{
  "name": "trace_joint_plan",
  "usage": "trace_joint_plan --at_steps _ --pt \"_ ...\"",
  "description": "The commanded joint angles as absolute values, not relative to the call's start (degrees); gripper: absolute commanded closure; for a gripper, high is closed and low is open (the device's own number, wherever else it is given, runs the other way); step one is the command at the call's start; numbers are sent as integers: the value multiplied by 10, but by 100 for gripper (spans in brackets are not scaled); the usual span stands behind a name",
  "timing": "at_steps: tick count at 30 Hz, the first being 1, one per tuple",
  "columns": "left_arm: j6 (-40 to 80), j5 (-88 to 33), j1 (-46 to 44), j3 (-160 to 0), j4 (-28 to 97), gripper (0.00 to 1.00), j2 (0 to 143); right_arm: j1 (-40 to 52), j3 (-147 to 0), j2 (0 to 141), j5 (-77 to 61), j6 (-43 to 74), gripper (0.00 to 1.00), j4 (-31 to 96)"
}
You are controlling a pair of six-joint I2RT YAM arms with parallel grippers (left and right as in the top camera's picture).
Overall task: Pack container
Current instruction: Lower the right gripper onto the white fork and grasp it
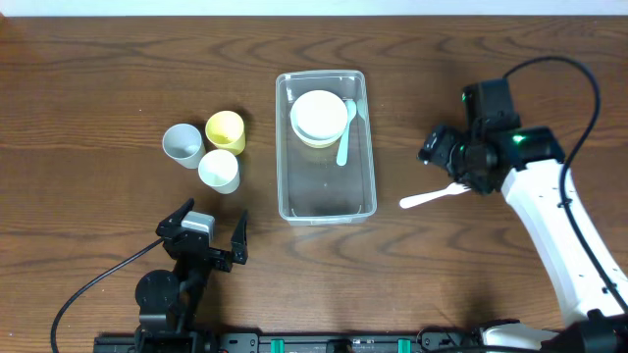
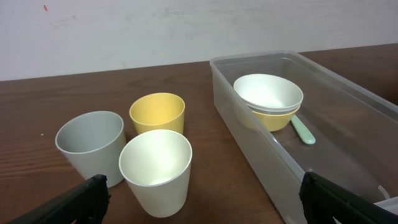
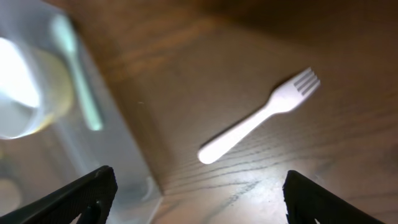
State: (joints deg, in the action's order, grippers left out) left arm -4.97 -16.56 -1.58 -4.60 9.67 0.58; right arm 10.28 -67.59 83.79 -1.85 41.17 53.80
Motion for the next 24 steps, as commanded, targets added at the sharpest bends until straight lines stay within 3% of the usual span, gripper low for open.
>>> trace_joint_plan --at_steps 1,14,24 --pt "-58 -172 -13 -36 110 2 3 106 -625 844 -6 464 14 518" --pt "-58 -172 -13 -36 110 2 3 105 -493 844 18 516 19 441" --pt "-58 -172 -13 -36 110 2 3 105 -417 844 64 516 22 311"
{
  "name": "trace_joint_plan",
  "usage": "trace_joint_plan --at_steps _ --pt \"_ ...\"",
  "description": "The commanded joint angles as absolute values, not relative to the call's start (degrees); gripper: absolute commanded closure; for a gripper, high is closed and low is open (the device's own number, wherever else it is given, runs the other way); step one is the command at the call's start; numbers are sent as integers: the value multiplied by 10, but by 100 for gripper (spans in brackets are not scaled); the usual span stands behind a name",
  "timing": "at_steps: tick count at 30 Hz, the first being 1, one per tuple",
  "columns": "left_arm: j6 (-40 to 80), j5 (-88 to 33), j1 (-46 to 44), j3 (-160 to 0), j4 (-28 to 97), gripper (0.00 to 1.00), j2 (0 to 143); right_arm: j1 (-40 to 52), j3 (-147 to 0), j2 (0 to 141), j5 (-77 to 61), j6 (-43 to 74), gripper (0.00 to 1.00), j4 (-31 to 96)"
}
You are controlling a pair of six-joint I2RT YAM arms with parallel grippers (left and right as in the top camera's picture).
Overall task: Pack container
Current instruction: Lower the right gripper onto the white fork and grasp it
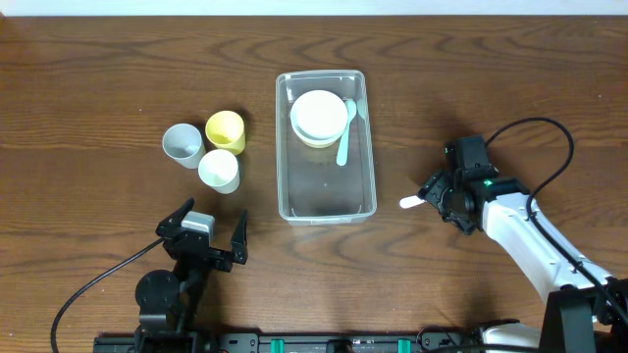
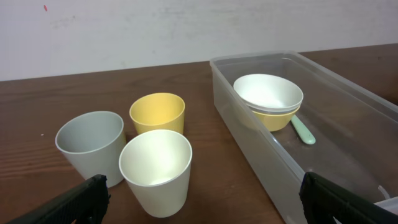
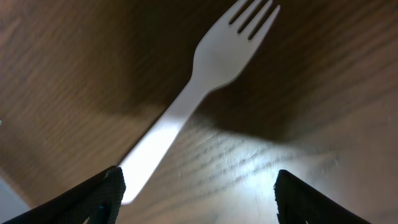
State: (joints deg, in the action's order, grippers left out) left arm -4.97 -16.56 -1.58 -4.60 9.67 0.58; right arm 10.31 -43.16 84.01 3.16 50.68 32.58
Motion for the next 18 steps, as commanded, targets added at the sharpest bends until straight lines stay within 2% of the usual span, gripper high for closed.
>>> trace_joint_plan --at_steps 1,18 --pt "-58 -172 -13 -36 111 2 3 105 -413 844 70 516 22 301" --pt "-58 -172 -13 -36 110 2 3 105 -353 865 122 516 29 185"
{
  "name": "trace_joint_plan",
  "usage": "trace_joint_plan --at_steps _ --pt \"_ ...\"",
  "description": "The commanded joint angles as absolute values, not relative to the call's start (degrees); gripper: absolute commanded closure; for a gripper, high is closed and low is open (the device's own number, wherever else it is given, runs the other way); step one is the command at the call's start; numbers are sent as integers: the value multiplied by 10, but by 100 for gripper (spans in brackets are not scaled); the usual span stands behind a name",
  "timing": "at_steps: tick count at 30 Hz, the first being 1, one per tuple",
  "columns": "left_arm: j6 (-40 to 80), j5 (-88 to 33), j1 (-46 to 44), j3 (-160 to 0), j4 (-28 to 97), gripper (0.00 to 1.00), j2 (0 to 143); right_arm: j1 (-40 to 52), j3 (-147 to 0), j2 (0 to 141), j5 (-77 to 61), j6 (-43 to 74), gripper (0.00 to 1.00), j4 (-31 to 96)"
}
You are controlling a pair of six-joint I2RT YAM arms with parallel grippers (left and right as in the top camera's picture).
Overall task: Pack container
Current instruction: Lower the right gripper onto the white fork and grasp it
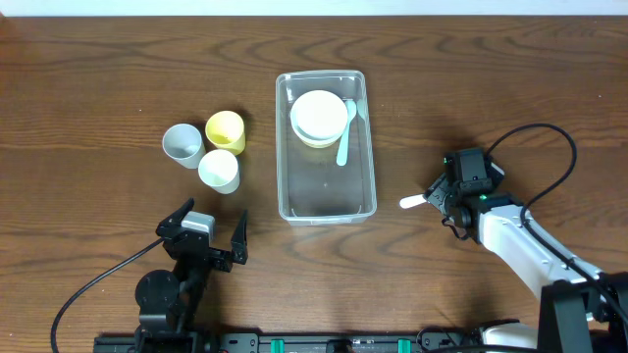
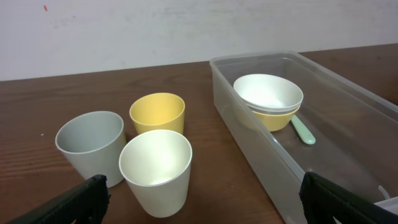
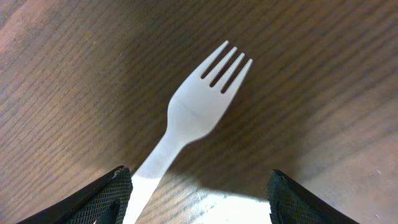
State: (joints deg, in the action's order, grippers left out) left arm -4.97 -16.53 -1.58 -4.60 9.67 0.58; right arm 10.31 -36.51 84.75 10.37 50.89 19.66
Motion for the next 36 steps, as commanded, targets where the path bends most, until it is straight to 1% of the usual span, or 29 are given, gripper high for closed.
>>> trace_joint_plan --at_steps 1,3,7,10,13,16,19,21,22,24,32,36 --pt "-58 -172 -13 -36 111 2 3 105 -350 871 122 516 30 176" --pt "-58 -172 -13 -36 110 2 3 105 -347 887 122 516 31 159" --pt "-58 -172 -13 -36 110 2 3 105 -346 924 118 516 39 121" --pt "-58 -172 -13 -36 111 2 3 105 -346 948 118 516 42 89" --pt "-58 -172 -13 -36 111 2 3 105 -346 964 118 511 48 61" --pt "-58 -172 -13 -36 111 2 3 105 -346 969 118 503 58 49" --pt "-58 -172 -13 -36 110 2 3 105 -346 969 117 494 71 46" --pt "-58 -172 -13 -36 110 2 3 105 -346 969 117 492 84 45" --pt "-58 -172 -13 -36 110 2 3 105 -346 969 117 492 89 45" --pt "-58 -172 -13 -36 110 2 3 105 -346 969 117 492 94 43" --pt "-58 -172 -13 -36 110 2 3 105 -347 969 107 461 99 29" --pt "-58 -172 -13 -36 111 2 3 104 -353 966 83 432 99 15"
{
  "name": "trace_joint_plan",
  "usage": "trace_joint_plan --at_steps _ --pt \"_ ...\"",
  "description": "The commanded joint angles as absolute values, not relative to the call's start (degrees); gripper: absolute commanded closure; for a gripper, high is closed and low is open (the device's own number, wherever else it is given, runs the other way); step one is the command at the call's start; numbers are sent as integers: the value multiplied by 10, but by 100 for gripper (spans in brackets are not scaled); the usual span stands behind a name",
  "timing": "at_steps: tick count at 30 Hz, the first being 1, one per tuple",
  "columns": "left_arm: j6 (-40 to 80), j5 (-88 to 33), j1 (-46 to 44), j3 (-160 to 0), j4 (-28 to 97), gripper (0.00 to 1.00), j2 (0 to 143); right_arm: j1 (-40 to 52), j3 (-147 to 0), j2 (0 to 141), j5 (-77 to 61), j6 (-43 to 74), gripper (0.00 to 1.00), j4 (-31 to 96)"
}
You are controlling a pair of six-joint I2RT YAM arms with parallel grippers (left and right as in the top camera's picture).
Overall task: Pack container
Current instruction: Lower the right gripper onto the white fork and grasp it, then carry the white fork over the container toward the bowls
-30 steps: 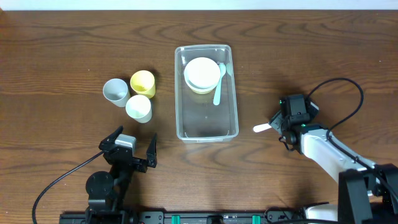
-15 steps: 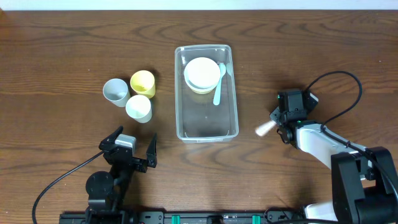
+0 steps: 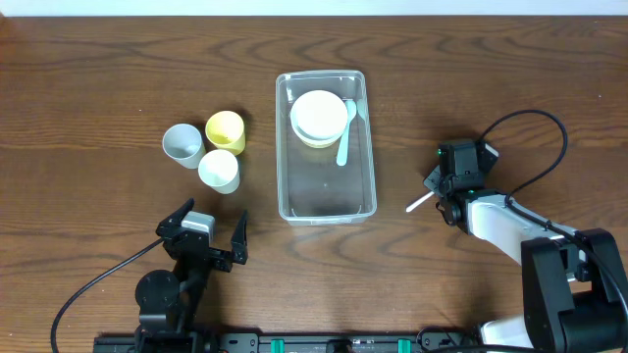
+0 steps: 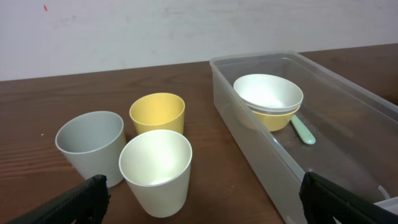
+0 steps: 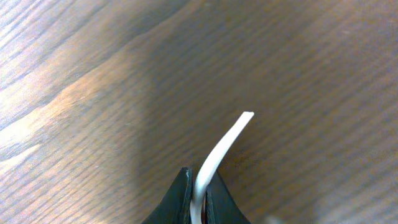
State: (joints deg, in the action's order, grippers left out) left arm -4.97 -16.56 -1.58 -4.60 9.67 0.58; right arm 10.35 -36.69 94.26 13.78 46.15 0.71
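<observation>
The clear plastic container (image 3: 286, 186) stands mid-table, with stacked bowls (image 3: 317, 116) and a pale green spoon (image 3: 345, 132) at its far end. To the right of it my right gripper (image 3: 444, 192) is shut on the white fork (image 3: 417, 204), whose handle end pokes out toward the container. In the right wrist view the fork (image 5: 222, 144) stands up between the shut fingers (image 5: 179, 198), just above the wood. My left gripper (image 3: 208, 237) is open near the front edge, holding nothing. It faces the container (image 4: 261, 155) and the cups.
Three cups stand left of the container: grey (image 3: 183, 143), yellow (image 3: 225, 128) and white (image 3: 218, 170). The left wrist view shows the same cups, the white one (image 4: 155, 169) nearest. A black cable loops behind the right arm.
My right gripper was open over the fork lying flat on the table. Now it is shut on the fork, with the handle sticking out from between the fingers. The left arm has not moved.
My right gripper was open and high above the fork beside the container. At each later moment it stood lower and closer over the fork, still open. Now it grips the fork. The container, bowls, spoon, cups and left arm have stayed as they were.
</observation>
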Motion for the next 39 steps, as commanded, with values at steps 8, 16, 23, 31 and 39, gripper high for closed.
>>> trace_joint_plan --at_steps 8,16,23,31,39 --pt "-58 -172 -13 -36 111 2 3 100 -446 876 -6 311 99 61" --pt "-58 -172 -13 -36 110 2 3 97 -608 853 -133 196 99 141" --pt "-58 -172 -13 -36 111 2 3 98 -682 865 -218 164 99 162" --pt "-58 -172 -13 -36 111 2 3 98 -687 931 -323 171 98 89" --pt "-58 -172 -13 -36 111 2 3 112 -687 999 -377 181 99 29"
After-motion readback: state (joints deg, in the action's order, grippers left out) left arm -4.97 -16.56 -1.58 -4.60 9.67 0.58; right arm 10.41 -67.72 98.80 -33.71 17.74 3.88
